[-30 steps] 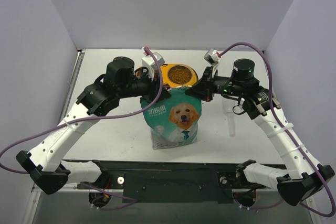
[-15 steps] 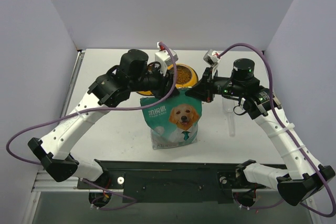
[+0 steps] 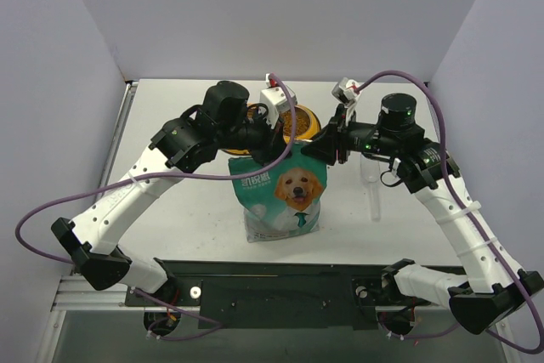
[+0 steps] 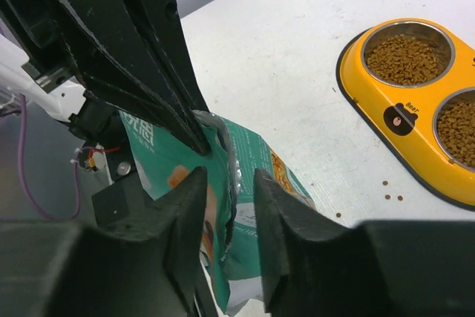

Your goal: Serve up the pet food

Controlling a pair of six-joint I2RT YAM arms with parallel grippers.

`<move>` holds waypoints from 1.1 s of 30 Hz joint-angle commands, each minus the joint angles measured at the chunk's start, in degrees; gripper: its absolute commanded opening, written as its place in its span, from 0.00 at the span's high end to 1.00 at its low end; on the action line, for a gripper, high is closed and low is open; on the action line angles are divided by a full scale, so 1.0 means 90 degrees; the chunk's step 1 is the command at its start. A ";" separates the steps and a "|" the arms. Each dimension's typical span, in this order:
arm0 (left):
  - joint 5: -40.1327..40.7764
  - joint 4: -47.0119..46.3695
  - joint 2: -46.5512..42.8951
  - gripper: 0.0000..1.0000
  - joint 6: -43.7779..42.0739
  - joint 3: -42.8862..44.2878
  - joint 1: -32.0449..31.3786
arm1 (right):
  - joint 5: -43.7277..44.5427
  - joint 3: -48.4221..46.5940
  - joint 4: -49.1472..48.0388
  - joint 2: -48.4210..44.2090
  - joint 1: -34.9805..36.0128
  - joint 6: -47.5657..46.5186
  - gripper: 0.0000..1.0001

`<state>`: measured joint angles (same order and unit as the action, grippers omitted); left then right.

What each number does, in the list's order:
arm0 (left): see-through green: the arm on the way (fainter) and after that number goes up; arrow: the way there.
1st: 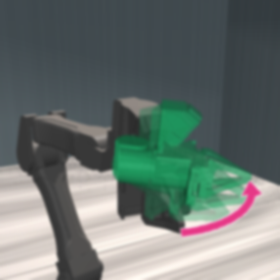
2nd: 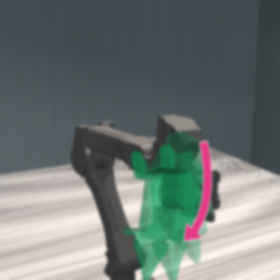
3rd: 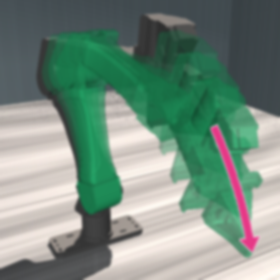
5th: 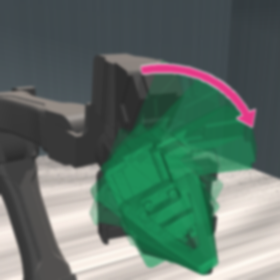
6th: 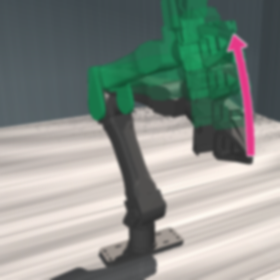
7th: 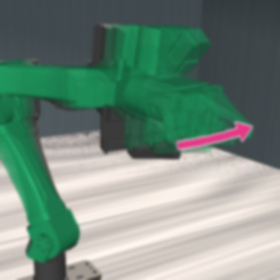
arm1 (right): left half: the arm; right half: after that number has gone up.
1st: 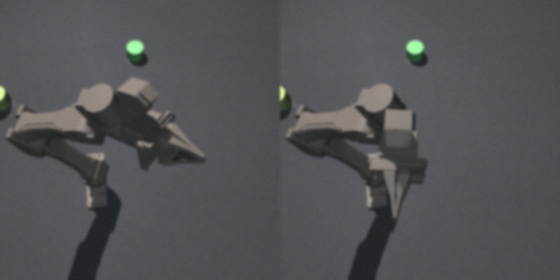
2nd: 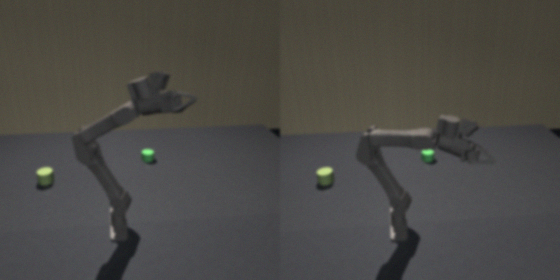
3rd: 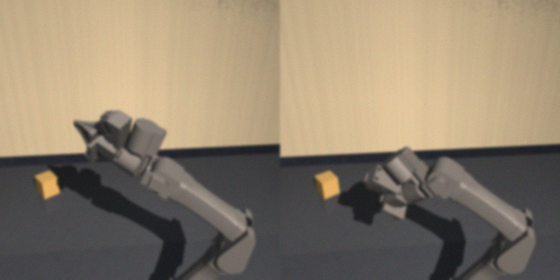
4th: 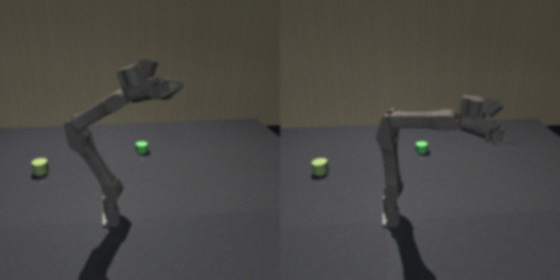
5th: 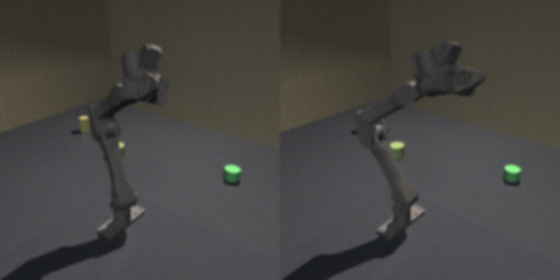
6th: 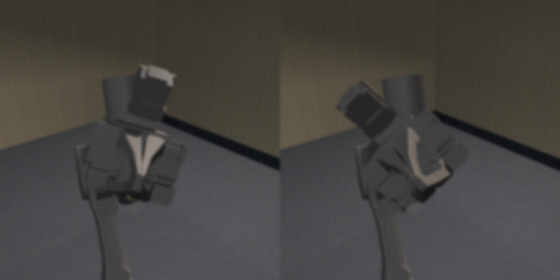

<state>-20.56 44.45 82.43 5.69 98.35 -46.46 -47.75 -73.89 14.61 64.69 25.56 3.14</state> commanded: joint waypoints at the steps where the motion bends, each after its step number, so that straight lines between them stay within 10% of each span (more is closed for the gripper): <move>1: 0.0028 -0.0124 -0.0185 1.00 -0.0067 0.0274 -0.0043 | 0.0002 -0.0306 -0.0041 -0.0166 -0.0008 -0.0222 0.66; 9: 0.0360 -0.0085 -0.0263 0.52 0.0197 0.0235 -0.0043 | 0.1232 -0.0462 -0.0178 -0.0419 -0.0018 0.0539 0.41; 14: 0.0438 -0.0075 -0.0341 0.48 0.0197 0.0167 -0.0033 | 0.1574 -0.0511 -0.0159 -0.0527 -0.0028 0.0911 0.28; 33: 0.1606 -0.0690 -0.1072 0.32 0.0860 0.0420 0.0201 | 0.4051 -0.0725 0.1353 -0.1386 -0.0077 0.1145 0.27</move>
<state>-14.13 44.34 78.15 9.85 99.11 -45.21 -23.94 -77.14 21.23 53.58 25.17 13.06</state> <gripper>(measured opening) 0.663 0.739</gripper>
